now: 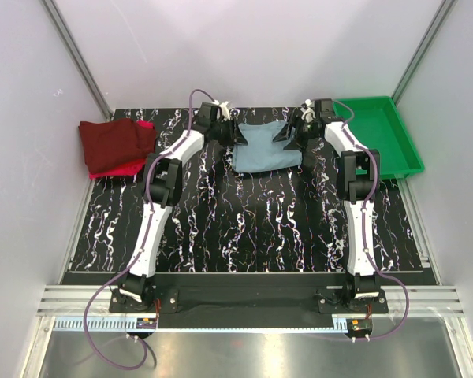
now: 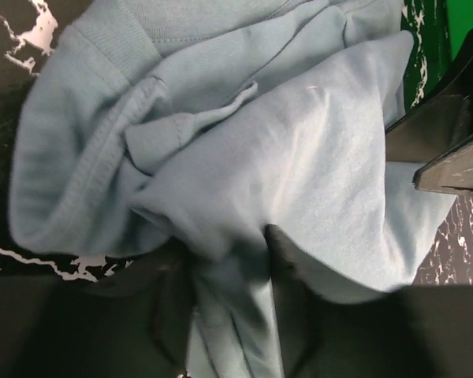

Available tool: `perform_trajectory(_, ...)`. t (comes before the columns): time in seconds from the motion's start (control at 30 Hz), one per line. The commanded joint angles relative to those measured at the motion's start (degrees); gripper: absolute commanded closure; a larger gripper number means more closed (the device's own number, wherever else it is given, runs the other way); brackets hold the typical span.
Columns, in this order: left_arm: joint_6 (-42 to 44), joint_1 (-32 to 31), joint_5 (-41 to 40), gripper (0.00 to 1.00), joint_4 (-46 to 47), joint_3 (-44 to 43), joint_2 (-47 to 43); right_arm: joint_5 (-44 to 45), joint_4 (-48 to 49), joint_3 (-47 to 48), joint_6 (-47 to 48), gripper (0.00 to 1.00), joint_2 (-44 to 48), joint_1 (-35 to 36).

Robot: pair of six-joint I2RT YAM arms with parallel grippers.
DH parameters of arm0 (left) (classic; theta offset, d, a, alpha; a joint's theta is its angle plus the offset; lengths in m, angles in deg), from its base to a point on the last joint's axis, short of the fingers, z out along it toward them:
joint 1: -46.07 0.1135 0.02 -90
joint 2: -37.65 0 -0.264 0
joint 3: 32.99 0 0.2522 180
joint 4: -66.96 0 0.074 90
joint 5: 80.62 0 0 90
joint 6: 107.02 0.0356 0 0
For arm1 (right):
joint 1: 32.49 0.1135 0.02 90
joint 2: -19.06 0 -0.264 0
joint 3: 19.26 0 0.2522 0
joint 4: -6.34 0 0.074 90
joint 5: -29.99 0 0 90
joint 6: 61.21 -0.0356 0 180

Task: Fold and stack the t-shirts
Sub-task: Neatly place the folded tshirt to the corner

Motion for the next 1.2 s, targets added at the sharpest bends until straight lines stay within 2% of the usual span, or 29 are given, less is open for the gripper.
perform_trajectory(0.0, 0.27, -0.35, 0.85, 0.65, -0.30, 0.51, -0.85, 0.10, -0.26, 0.37, 0.24, 0.24, -1.12, 2.04)
perform_trajectory(0.07, 1.67, -0.08, -0.47, 0.72, -1.00, 0.42, -1.64, 0.01, -0.52, 0.36, 0.24, 0.24, -0.94, 2.13)
perform_trajectory(0.1, 2.98, 0.01, -1.95, 0.78, -1.44, -0.10, -2.08, 0.10, -0.70, 0.28, 0.58, 0.24, -0.77, 2.13)
perform_trajectory(0.13, 3.60, 0.35, -2.49, 0.90, -2.23, -0.19, -2.95, 0.01, -1.31, 0.19, 0.94, 0.24, -0.16, 2.13)
perform_trajectory(0.23, 8.08, 1.49, -4.25, 0.99, -4.60, -1.77, -4.98, 0.10, -2.54, -0.25, 1.99, 0.24, 1.86, 1.42)
perform_trajectory(0.37, 16.94, 2.99, -6.44, 1.00, -10.04, -2.31, -9.28, 1.15, -4.30, -0.43, 4.18, 0.25, 5.55, -1.73)
perform_trajectory(0.5, 20.91, 4.75, -6.62, 1.00, -16.19, -0.12, -16.21, 2.12, -6.49, -1.39, 6.91, 0.25, 9.59, -4.46)
perform_trajectory(0.8, 25.13, 11.33, -6.27, 1.00, -26.30, 5.34, -29.93, 3.35, -7.56, -7.54, 9.64, 0.25, 15.57, -7.10)
perform_trajectory(1.17, 32.17, 19.60, -13.21, 1.00, -31.32, 4.90, -36.44, 3.17, -7.29, -8.34, 8.94, 0.25, 16.72, -7.10)
